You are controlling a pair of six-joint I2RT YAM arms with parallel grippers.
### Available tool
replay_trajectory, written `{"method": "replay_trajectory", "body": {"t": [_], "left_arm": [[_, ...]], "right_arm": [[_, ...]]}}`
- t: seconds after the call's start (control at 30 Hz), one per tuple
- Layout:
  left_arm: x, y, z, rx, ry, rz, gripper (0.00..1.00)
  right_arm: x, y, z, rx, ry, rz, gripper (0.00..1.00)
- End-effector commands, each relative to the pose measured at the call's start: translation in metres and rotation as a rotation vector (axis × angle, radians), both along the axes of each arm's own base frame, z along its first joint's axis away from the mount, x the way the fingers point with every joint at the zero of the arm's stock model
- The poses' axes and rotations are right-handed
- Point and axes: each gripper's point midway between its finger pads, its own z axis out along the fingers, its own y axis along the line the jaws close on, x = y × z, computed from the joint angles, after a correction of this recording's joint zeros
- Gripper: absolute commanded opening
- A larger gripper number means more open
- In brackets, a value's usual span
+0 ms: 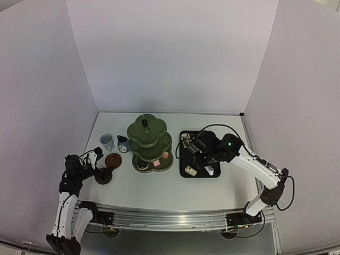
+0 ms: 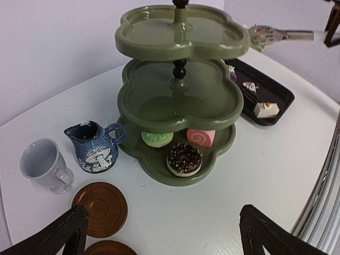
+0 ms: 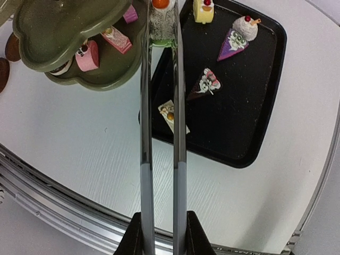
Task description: Serve the afternoon tea
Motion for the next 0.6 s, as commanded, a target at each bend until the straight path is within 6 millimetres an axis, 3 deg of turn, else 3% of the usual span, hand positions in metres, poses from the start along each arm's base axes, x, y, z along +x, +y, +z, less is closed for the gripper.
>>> {"method": "replay_trajectory", "body": {"t": [0.0,0.17,0.43,0.57], "left_arm": [[0.021,-0.003,0.038,-0.192,-0.014,0.057,1.0],[0.031,-0.002,0.027,-0.261,0.02,0.091,1.0],[0.039,0.0,0.004,-0.267,0.077,0.123,1.0],[0.038,0.0,-0.003,-0.275,0.09,0.123,0.99]], "right_arm": [[0.039,0.035,0.0,-0.006,-0.096,0.112,0.0],[0.058,0.066,0.001,0.048,-0.118,0.164,0.0],[0.07,0.084,0.012,0.075,-0.148,0.185,0.0],[0.074,0.101,0.002,0.087,-0.12,0.223,0.0]]}}
